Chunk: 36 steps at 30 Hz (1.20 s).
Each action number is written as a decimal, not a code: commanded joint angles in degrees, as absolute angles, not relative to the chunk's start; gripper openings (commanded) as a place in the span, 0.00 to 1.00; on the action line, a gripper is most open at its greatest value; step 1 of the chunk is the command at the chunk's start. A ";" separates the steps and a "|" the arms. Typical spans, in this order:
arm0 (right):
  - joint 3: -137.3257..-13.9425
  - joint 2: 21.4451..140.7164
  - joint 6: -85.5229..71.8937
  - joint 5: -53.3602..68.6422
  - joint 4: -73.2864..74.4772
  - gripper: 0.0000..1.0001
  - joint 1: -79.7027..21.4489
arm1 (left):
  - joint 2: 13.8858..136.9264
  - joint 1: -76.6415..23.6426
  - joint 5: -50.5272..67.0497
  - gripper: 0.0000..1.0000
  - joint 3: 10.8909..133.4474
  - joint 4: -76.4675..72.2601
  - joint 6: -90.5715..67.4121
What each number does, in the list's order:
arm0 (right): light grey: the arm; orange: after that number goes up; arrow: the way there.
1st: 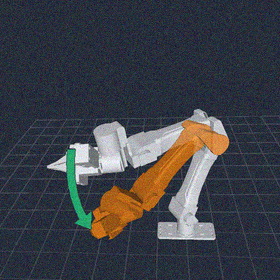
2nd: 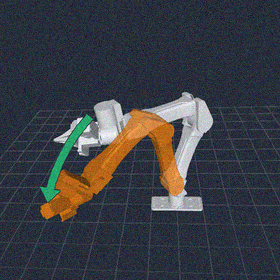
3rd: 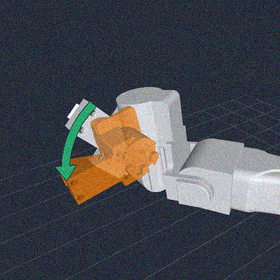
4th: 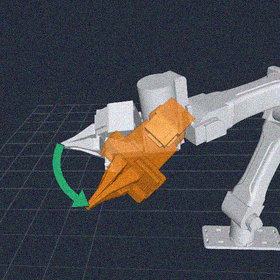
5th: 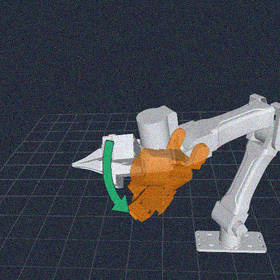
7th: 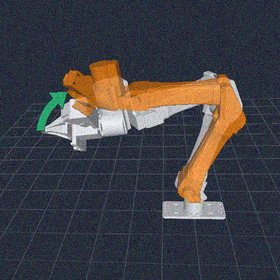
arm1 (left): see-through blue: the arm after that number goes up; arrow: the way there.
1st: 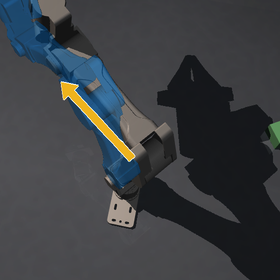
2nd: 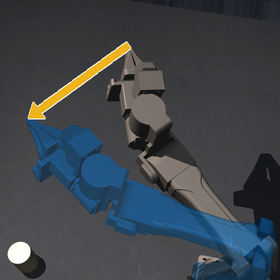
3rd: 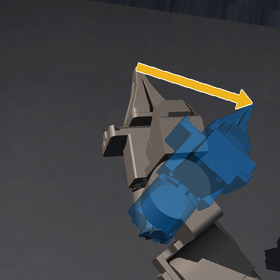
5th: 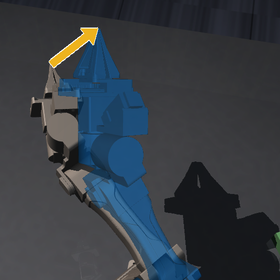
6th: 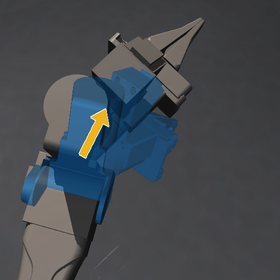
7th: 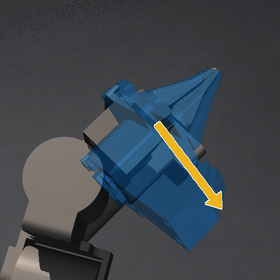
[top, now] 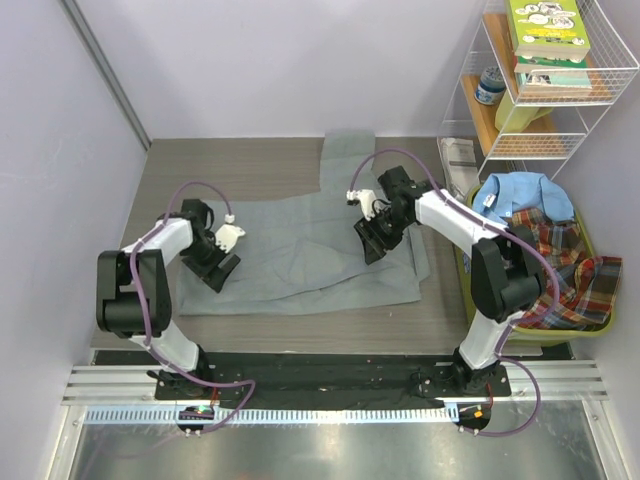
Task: Fold and stack the long sleeve shirts
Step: Fold the shirt
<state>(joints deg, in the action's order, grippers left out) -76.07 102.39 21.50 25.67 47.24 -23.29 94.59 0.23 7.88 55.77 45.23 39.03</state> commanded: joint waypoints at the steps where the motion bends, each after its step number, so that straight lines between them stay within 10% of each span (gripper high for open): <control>1: -73.22 99.67 24.26 25.31 50.10 0.49 -23.47 | 91.07 3.16 12.55 0.81 53.78 48.06 40.87; 25: -85.87 111.09 19.07 30.85 47.20 0.54 -22.85 | 101.77 11.69 17.32 0.53 73.65 71.89 55.46; 36: -88.07 113.55 19.34 32.61 47.37 0.56 -22.94 | 104.41 11.95 14.68 0.57 73.92 71.46 54.93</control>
